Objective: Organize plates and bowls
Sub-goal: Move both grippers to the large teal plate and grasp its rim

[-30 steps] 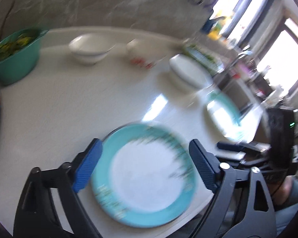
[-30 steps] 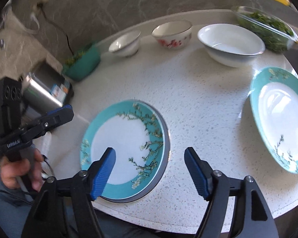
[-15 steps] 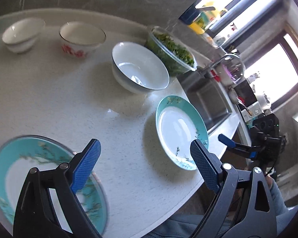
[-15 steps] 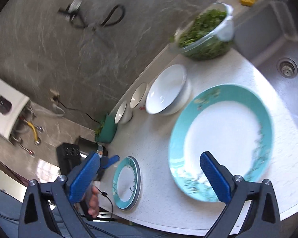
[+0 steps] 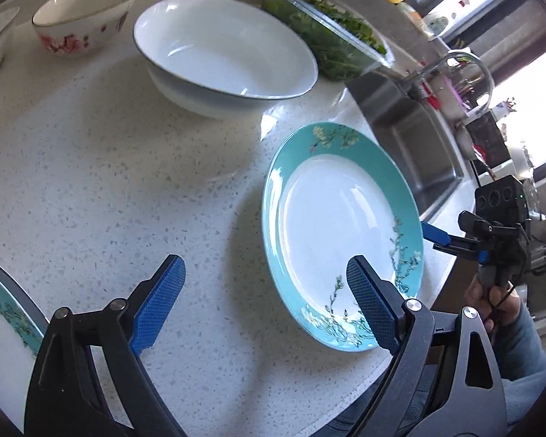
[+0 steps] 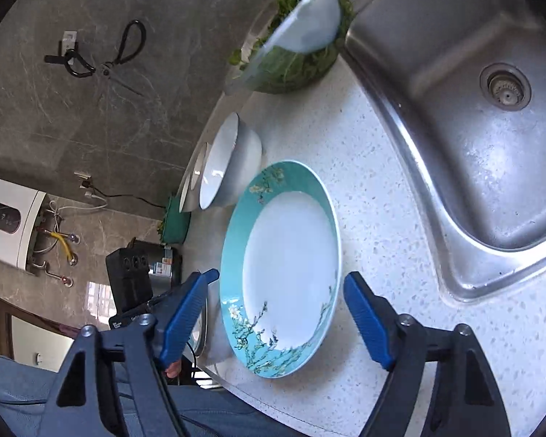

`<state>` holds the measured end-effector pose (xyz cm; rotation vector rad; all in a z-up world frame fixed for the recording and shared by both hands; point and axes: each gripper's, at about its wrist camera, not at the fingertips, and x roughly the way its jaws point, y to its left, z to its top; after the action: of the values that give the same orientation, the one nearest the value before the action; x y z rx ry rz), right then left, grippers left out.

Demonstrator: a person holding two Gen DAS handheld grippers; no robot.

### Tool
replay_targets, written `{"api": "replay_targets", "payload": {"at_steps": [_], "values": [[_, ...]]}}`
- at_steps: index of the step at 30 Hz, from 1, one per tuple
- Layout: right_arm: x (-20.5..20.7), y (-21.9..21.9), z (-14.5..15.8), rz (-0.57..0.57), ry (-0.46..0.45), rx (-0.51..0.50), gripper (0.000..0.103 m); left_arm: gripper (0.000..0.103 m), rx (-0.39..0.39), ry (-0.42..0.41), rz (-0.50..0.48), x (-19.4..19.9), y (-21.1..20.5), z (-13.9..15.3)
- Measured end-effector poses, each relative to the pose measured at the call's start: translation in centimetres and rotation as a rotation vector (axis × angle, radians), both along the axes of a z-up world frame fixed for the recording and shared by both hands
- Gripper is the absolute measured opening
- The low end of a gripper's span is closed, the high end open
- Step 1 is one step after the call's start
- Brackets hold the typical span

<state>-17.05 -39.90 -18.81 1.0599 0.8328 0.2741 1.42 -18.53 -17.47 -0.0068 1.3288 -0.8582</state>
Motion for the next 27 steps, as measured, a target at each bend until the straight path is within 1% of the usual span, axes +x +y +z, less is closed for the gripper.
{"api": "replay_targets", "payload": {"at_steps": [1, 3, 4, 5, 6, 8, 12, 14, 15, 16, 17, 18, 19, 20, 23, 25, 27], "values": [[0.5, -0.4, -0.3, 0.004, 0.001, 0.007, 0.078, 0.080, 0.007, 0.008, 0.004, 0.1, -0.1, -0.4], [0.9, -1.0, -1.0, 0.008, -0.001, 0.026, 0.073, 0.063, 0.035, 0.008, 0.004, 0.3, -0.8, -1.0], [1.1, -1.2, -1.3, 0.011, 0.006, 0.028, 0.070, 0.058, 0.043, 0.007, 0.004, 0.2, -0.4, -1.2], [1.4, -1.4, -1.6, 0.015, 0.012, 0.033, 0.068, 0.047, 0.052, 0.011, 0.004, 0.2, -0.7, -1.6], [1.5, -1.5, -1.8, 0.019, 0.019, 0.037, 0.066, 0.042, 0.062, 0.021, -0.001, 0.2, -1.1, -1.9], [1.7, -1.7, -2.3, 0.026, 0.036, 0.037, 0.057, 0.040, 0.076, 0.014, -0.008, 0.1, -1.4, -2.0], [2.3, -2.0, -2.8, 0.032, 0.047, 0.046, 0.052, 0.040, 0.106, 0.003, -0.013, 0.2, -2.3, -2.1], [2.6, -1.9, -2.8, 0.044, 0.049, 0.037, 0.049, 0.040, 0.116, -0.007, -0.020, 0.1, -2.0, -1.7], [2.8, -2.0, -2.8, 0.049, 0.055, 0.030, 0.047, 0.029, 0.127, -0.013, -0.022, 0.1, -2.3, -1.7], [3.1, -1.9, -2.9, 0.054, 0.072, 0.018, 0.042, 0.022, 0.136, -0.011, -0.026, 0.2, -2.7, -1.8], [3.3, -2.0, -3.0, 0.052, 0.087, 0.010, 0.033, 0.016, 0.130, -0.001, -0.033, 0.2, -2.9, -1.9], [3.4, -2.0, -3.3, 0.051, 0.098, 0.016, 0.028, 0.014, 0.125, -0.001, -0.038, 0.1, -3.1, -1.9], [3.5, -2.1, -3.6, 0.051, 0.117, 0.016, 0.014, 0.014, 0.132, -0.015, -0.043, -0.1, -3.3, -1.8], [3.6, -2.1, -3.8, 0.054, 0.134, 0.012, 0.010, 0.014, 0.133, -0.018, -0.046, -0.1, -3.4, -1.7], [3.7, -1.8, -3.7, 0.072, 0.154, -0.012, 0.009, 0.014, 0.130, -0.013, -0.040, -0.2, -3.4, -1.7], [3.9, -1.7, -3.4, 0.077, 0.162, -0.024, 0.011, 0.014, 0.133, -0.014, -0.037, -0.1, -3.5, -1.6], [3.9, -1.4, -3.0, 0.082, 0.166, -0.062, 0.012, 0.014, 0.135, -0.020, -0.038, -0.2, -3.5, -1.6]]}}
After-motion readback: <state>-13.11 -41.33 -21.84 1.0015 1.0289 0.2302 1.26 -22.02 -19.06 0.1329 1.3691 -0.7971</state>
